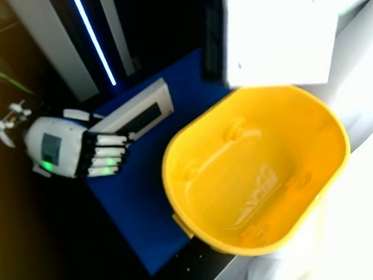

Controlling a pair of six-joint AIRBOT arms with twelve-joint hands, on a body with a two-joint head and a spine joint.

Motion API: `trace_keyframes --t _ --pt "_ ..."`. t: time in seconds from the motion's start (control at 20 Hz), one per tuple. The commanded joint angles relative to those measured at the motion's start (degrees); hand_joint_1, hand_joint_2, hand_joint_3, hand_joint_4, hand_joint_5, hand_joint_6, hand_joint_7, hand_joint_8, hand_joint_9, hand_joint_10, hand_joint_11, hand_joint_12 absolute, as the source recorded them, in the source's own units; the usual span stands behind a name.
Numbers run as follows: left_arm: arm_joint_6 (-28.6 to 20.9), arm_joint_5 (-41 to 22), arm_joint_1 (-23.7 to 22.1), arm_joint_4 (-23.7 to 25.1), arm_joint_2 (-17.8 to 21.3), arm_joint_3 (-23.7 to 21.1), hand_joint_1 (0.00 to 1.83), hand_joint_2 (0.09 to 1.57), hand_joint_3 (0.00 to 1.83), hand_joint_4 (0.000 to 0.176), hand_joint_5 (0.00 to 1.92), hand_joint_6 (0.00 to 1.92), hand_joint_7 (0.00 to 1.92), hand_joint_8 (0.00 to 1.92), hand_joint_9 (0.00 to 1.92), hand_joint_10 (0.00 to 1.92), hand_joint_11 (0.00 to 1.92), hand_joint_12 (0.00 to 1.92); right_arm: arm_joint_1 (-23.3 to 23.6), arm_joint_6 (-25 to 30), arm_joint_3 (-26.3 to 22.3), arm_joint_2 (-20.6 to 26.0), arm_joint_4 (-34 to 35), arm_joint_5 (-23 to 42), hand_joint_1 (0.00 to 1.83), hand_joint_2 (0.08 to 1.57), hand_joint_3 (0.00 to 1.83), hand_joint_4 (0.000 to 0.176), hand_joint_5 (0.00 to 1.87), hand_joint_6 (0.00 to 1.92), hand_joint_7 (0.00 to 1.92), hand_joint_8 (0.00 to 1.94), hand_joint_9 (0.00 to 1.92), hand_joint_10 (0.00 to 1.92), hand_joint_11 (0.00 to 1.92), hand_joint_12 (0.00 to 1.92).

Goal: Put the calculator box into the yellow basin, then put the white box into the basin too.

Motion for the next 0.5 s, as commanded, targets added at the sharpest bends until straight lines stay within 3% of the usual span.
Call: trace_keyframes --t 0.0,0.05,0.3,0.4,0.45 --pt "-0.13 -2.73 -0.91 -2.01 -0.56 1.09 1.36 1.16 0.0 0.0 0.79 1.23 0.91 1.05 0.84 1.35 0.67 1.44 0.9 0.73 0.03 -0.45 -0.91 -5.25 1.22 1.14 0.0 0.0 0.97 0.93 0.92 1.25 0.88 1.27 0.76 1.69" --pt "-0.13 -0.87 -0.89 -2.45 -2.17 2.98 1.35 1.18 0.01 0.0 0.78 1.27 0.84 1.16 0.81 1.39 0.63 1.47 1.07 0.73 0.08 -0.59 -1.06 -5.17 1.22 1.14 0.0 0.0 0.98 0.91 0.91 1.26 0.87 1.28 0.73 1.7" --pt "-0.11 5.99 0.03 -5.98 -8.65 11.13 1.35 1.19 0.0 0.0 0.76 1.25 0.82 1.21 0.83 1.39 0.67 1.5 2.15 0.74 0.27 -0.64 -2.25 -4.83 1.23 1.14 0.0 0.0 0.98 0.87 0.89 1.31 0.81 1.32 0.64 1.79" --pt "-0.2 7.4 0.31 -6.37 -10.05 12.75 1.35 1.19 0.0 0.0 0.76 1.26 0.82 1.23 0.79 1.42 0.53 1.58 2.68 0.74 0.31 -0.63 -2.82 -4.81 1.35 1.17 0.0 0.0 0.92 0.99 0.86 1.25 0.73 1.46 0.55 1.8" --pt "-0.22 7.59 0.56 -6.57 -10.15 12.96 1.21 1.19 0.0 0.0 0.8 1.19 0.85 1.27 0.69 1.23 0.39 1.67 3.07 0.75 0.32 -0.63 -3.2 -4.81 1.36 1.17 0.0 0.0 0.91 1.01 0.85 1.24 0.74 1.47 0.57 1.78"
